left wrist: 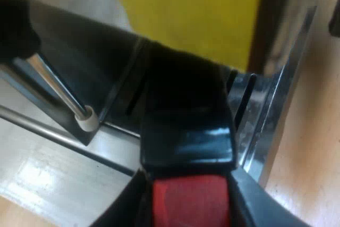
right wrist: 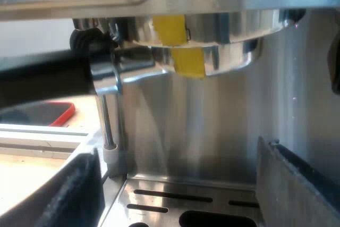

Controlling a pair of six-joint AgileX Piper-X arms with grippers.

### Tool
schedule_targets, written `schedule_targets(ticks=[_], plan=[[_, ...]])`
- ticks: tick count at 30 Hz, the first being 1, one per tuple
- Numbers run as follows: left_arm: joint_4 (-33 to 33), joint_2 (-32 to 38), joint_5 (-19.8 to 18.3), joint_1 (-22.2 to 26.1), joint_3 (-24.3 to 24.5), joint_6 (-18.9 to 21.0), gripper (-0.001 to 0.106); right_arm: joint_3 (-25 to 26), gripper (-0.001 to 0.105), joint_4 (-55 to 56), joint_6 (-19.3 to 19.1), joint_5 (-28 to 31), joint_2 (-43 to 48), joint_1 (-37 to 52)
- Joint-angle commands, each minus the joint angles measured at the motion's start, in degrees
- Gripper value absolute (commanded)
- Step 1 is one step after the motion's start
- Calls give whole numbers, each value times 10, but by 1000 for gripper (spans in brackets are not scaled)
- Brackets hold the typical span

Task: Put the handle in the coffee machine

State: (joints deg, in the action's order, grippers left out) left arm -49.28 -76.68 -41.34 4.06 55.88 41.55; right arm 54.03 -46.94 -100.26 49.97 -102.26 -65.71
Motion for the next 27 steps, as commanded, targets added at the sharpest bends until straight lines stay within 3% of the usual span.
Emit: schedule_targets(ticks=[1,6,19,22,27], plan=[[-10,8,-67,-1,41,27,0,4,63,-7,-1,-3,0,2],[-51,8,-103,-1,68,36,0,4,63,-7,-1,-3,0,2],[-62,8,-103,-1,73,36,0,4,63,9,-3,-1,0,4],[-62,8,-103,-1,73,36,0,4,63,71,2,-3,0,20],[-62,8,-103,-1,73,36,0,6,63,74,2,-64,-24,54]])
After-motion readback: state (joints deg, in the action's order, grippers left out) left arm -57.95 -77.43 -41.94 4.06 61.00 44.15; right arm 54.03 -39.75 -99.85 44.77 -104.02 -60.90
